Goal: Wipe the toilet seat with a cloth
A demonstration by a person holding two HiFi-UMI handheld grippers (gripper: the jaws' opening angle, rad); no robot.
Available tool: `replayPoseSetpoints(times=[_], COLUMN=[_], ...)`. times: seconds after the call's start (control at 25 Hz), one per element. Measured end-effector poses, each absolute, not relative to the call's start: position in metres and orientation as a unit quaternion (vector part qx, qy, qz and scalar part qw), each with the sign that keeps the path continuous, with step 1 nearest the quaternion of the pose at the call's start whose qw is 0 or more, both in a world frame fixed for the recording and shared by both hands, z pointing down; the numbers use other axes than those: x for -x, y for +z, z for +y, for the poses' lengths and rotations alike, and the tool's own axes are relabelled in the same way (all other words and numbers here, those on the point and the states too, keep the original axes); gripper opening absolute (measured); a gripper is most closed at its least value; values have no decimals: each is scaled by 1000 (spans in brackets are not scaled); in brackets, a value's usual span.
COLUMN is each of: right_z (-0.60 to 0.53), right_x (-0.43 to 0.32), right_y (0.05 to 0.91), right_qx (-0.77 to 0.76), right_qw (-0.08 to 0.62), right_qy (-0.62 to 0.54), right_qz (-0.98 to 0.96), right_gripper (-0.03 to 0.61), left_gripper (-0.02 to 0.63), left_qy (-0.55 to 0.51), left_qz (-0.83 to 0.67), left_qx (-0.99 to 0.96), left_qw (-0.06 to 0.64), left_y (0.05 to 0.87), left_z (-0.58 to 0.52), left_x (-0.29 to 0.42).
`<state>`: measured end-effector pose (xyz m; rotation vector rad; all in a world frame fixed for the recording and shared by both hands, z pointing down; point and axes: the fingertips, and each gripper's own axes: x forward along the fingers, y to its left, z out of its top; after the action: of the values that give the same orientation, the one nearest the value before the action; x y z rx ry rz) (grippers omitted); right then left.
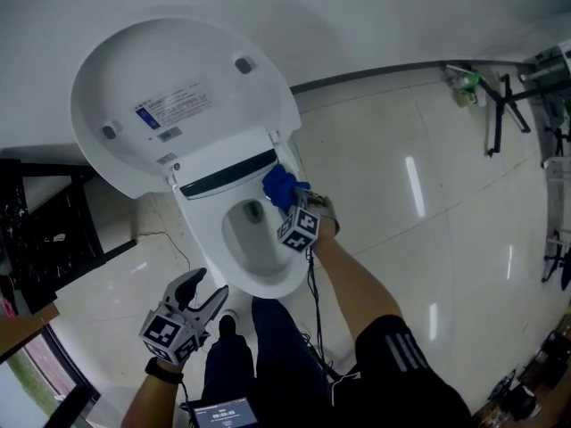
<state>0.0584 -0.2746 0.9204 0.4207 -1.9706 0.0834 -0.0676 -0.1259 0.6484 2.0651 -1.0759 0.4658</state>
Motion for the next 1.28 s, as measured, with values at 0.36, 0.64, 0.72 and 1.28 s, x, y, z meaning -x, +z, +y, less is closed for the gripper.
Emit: replayPoseSetpoints(times=[0.36,0.64,0.72,1.28], right_z=[-267,-215,-188,0], right_x=[-60,-85,-93,-93], right_y=[947,955,955,961], right_qx=[-120,-92,-80,-34], right_qw=[573,591,594,600], right_qy=[-20,36,57,104], right_qz=[-810,-801,-798,-793], right_gripper=[238,236,236,236], left_gripper=[249,249,249,249], left_qy=[193,212,213,220], left_qz=[-412,-396,-390,-345], left_qx=[-807,-809,-810,-834], left_qw=[377,379,382,369], left_y=[660,669,670,689], left_z=[-126,-106,-101,-64], left_x=[53,50,46,33])
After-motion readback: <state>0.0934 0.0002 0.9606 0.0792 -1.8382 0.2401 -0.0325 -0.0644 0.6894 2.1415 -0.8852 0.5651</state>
